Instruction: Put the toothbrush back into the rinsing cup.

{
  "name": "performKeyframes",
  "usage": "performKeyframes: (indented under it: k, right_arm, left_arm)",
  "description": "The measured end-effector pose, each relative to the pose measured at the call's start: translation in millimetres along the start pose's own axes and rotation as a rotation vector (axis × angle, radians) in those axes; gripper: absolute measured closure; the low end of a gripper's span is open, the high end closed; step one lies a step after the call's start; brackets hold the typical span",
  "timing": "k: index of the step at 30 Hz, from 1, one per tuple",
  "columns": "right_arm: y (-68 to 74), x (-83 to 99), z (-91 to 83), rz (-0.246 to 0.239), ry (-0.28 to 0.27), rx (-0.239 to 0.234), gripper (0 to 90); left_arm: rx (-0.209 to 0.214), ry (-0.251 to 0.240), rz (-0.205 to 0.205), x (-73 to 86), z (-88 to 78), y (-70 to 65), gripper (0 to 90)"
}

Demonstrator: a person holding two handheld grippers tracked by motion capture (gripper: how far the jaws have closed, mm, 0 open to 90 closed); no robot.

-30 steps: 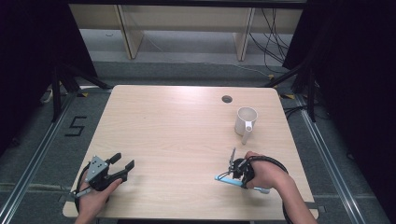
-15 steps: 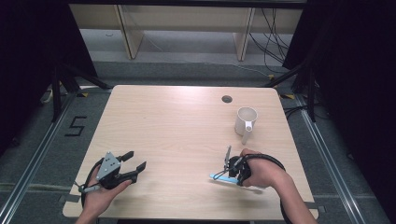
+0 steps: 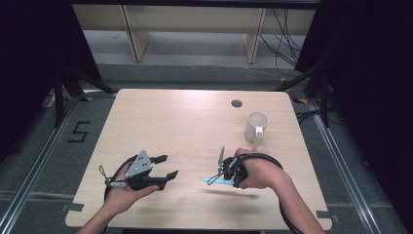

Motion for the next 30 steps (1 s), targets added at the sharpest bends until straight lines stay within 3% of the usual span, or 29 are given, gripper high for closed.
performKeyframes:
  k: [2, 4, 11, 12, 13, 15, 16, 20, 21, 23, 25, 26, 27, 30]
  right_arm:
    - [0.8, -6.1, -1.7, -0.001, -0.004, -0.002, 79.5]
    - [1.1, -12.8, -3.7, -0.020, -0.004, -0.006, 79.5]
    - [2.1, -29.3, -7.2, -0.060, 0.000, -0.008, 79.5]
    - [2.9, -31.1, -7.8, -0.054, 0.005, -0.008, 79.5]
    - [1.4, -33.2, -8.2, -0.085, 0.007, -0.009, 79.5]
    - [4.1, -36.1, -9.4, -0.059, 0.007, -0.008, 79.5]
    - [2.9, -37.1, -8.4, -0.080, -0.010, -0.018, 79.5]
    - [5.3, -41.2, -9.5, -0.062, -0.005, -0.013, 79.5]
    - [3.5, -42.4, -8.4, -0.092, -0.017, -0.019, 79.5]
    - [5.0, -43.6, -8.5, -0.070, -0.010, -0.023, 79.5]
    - [5.3, -44.0, -8.9, -0.071, -0.001, -0.019, 79.5]
    - [3.9, -44.7, -7.2, -0.099, -0.019, -0.020, 79.5]
    - [5.2, -45.3, -8.7, -0.089, -0.002, -0.013, 79.5]
    - [5.4, -45.9, -9.4, -0.092, -0.001, -0.013, 79.5]
  left_arm:
    - [0.016, 0.001, 0.004, -0.9, 2.5, -3.1, 33.5]
    - [0.064, -0.003, 0.018, -2.5, 10.6, -10.8, 33.7]
    - [0.129, 0.012, 0.057, -1.9, 24.3, -25.3, 34.3]
    - [0.135, 0.023, 0.067, -2.0, 25.5, -26.4, 34.4]
    - [0.138, 0.029, 0.076, -2.1, 27.0, -27.5, 34.5]
    - [0.148, 0.030, 0.078, -2.9, 29.9, -29.3, 35.0]
    - [0.148, 0.030, 0.078, -2.9, 29.9, -29.3, 35.5]
    - [0.174, 0.048, 0.104, -1.7, 37.4, -33.6, 37.0]
    - [0.179, 0.051, 0.103, -1.4, 38.5, -35.0, 37.2]
    - [0.190, 0.059, 0.111, -1.0, 40.0, -36.6, 38.3]
    - [0.201, 0.058, 0.112, -0.7, 41.3, -37.3, 39.1]
    - [0.210, 0.063, 0.120, -0.3, 43.4, -38.4, 39.3]
    - [0.206, 0.069, 0.126, -0.3, 43.8, -38.4, 39.4]
    - [0.227, 0.072, 0.109, 0.7, 47.5, -38.5, 40.4]
Point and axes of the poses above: each handheld gripper's, and its own axes: z roughly forward along the jaws, x roughly out of its underside, y roughly to its left, the point moved 2 cm from there along z, roughly forward along the jaws, and after that the axes turned 12 degrees about -x, right-handed, at the moved point
